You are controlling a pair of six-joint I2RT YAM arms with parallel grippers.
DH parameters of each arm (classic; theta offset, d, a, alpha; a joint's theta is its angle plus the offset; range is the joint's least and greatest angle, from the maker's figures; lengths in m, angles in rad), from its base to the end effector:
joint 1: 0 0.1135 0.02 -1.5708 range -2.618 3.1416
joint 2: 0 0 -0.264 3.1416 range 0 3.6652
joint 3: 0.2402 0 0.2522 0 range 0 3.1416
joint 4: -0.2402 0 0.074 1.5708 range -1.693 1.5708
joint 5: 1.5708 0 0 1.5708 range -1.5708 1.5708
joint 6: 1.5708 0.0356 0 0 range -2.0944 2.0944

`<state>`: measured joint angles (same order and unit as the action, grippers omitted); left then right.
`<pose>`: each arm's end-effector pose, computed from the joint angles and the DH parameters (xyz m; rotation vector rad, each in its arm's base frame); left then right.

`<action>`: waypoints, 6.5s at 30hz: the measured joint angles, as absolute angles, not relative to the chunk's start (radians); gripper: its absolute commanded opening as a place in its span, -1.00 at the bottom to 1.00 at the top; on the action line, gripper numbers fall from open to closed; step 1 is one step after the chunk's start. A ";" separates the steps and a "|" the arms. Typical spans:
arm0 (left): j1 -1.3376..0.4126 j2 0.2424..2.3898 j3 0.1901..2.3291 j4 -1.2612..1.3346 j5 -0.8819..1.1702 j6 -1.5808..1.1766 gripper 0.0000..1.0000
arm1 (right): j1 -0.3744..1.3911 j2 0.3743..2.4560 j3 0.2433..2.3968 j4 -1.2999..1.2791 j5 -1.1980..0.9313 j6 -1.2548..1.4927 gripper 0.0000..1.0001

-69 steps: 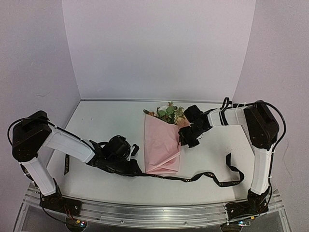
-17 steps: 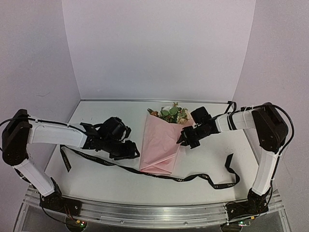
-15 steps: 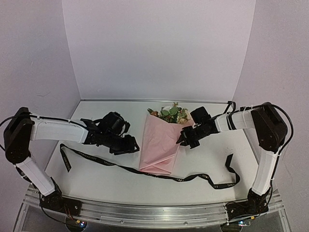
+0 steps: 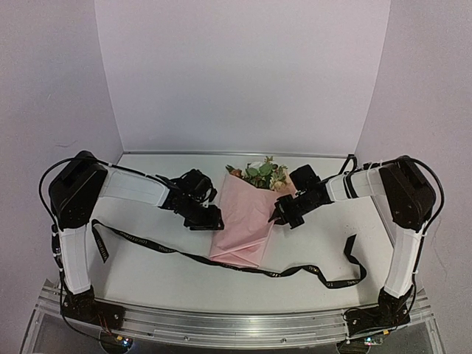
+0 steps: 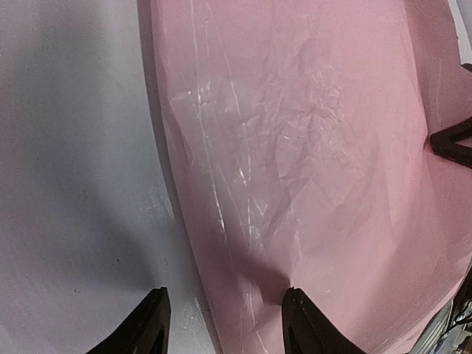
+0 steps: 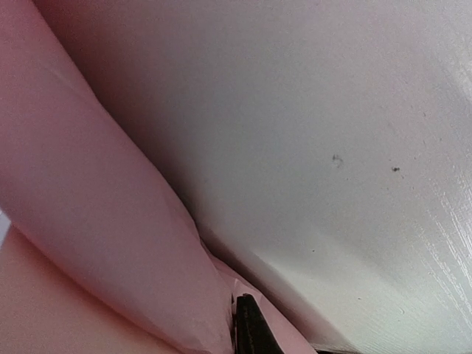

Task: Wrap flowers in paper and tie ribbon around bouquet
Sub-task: Pick up the folded bouquet from the center of the board, then place the folded bouquet on the ribbon, then pick up the ribbon at the center of the board, then place the left side of the ribbon on the folded bouquet.

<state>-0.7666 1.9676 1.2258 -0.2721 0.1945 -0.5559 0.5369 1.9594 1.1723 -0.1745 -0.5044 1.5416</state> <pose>0.2839 -0.2829 0.1433 0.3636 2.7130 -0.6910 0.3312 0.2171 0.1404 -1.1492 -2.5630 -1.1244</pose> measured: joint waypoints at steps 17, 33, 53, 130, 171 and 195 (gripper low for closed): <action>-0.767 2.018 1.304 -0.322 0.281 -0.611 -1.00 | 0.532 1.960 1.246 -0.335 -0.503 1.451 -1.00; -0.767 1.939 1.314 -0.394 0.339 -0.660 -1.00 | 0.555 1.946 1.250 -0.410 -0.480 1.439 -1.00; -0.868 1.735 1.015 -0.311 0.305 -0.786 -0.55 | 0.716 1.809 1.065 -0.408 -0.373 1.380 -0.20; -0.318 1.557 0.704 -0.296 -0.314 -0.993 -1.00 | 0.074 1.573 0.870 -0.594 -0.008 1.120 -1.00; -0.444 1.527 0.798 -0.244 -0.070 -0.836 -1.00 | 0.469 1.901 1.224 -0.660 -0.106 0.928 -1.00; -0.444 1.402 0.743 -0.253 -0.099 -0.855 -1.00 | 0.472 2.222 1.734 -0.625 -0.305 0.882 -1.00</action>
